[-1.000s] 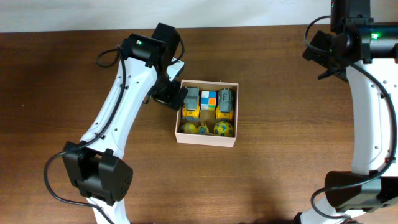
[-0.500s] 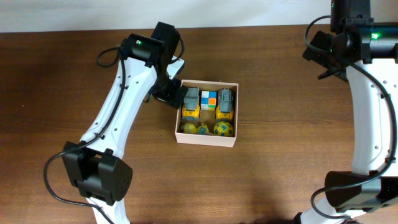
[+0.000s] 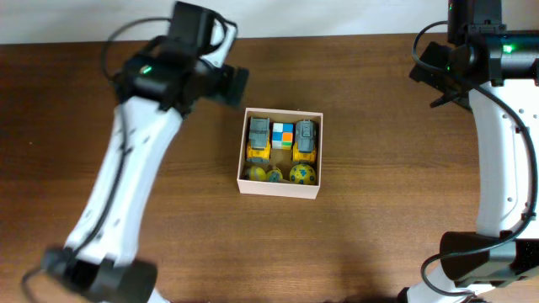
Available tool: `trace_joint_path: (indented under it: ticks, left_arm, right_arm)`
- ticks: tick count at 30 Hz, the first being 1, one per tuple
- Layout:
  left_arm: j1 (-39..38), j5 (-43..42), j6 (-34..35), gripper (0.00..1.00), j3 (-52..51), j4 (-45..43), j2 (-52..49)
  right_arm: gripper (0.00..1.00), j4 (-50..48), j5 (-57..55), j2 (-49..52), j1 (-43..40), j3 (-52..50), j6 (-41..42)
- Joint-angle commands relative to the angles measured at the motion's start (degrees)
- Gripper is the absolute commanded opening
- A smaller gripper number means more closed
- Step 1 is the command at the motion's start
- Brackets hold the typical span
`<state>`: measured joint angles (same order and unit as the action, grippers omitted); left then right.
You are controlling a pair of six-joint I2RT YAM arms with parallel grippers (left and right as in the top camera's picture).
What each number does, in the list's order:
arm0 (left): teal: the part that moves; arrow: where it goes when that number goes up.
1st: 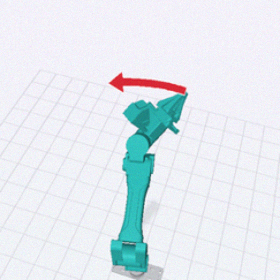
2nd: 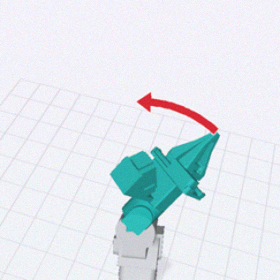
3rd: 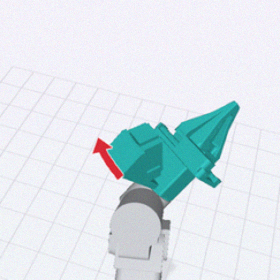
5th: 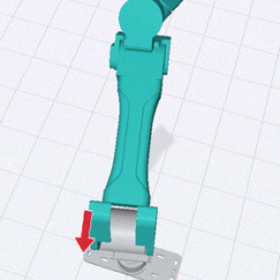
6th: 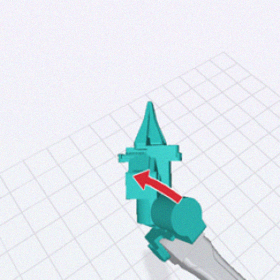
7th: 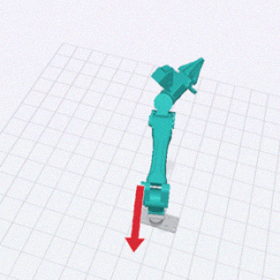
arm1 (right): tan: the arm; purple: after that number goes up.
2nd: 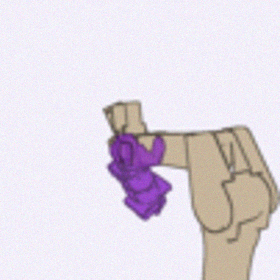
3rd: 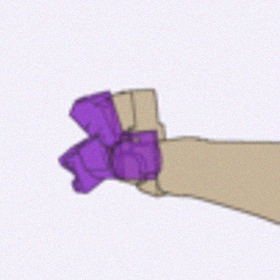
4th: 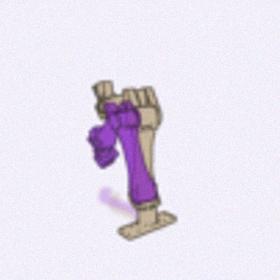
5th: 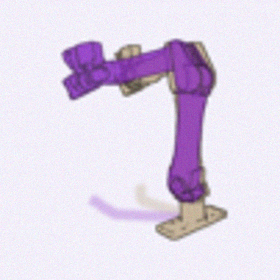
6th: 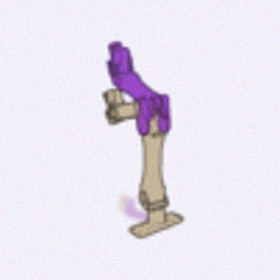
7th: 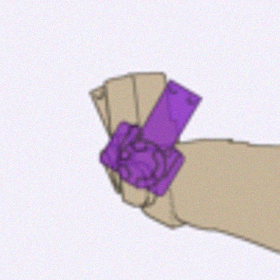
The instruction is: Pack container
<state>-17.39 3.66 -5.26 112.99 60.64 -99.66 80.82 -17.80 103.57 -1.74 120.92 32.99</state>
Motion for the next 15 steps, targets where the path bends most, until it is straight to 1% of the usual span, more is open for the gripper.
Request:
trace_joint_path:
  ticks: [1, 5, 11, 15]
  left_arm:
    - [2.32, 0.22, 0.48, 0.99, -6.21, -3.89, 7.37]
    - [4.92, -0.26, 0.46, 0.99, -16.65, -12.63, 15.82]
    - [10.21, -4.39, 0.48, 0.99, -36.04, -28.24, 30.47]
    - [12.55, -6.93, 0.48, 0.99, -46.45, -36.00, 38.69]
  right_arm:
    - [0.99, 0.00, -0.90, 0.20, -0.22, 0.15, 0.26]
    - [0.99, 0.00, -0.90, 0.20, -0.22, 0.15, 0.26]
    - [0.99, 0.00, -0.90, 0.20, -0.22, 0.15, 0.26]
    - [0.99, 0.00, -0.90, 0.20, -0.22, 0.15, 0.26]
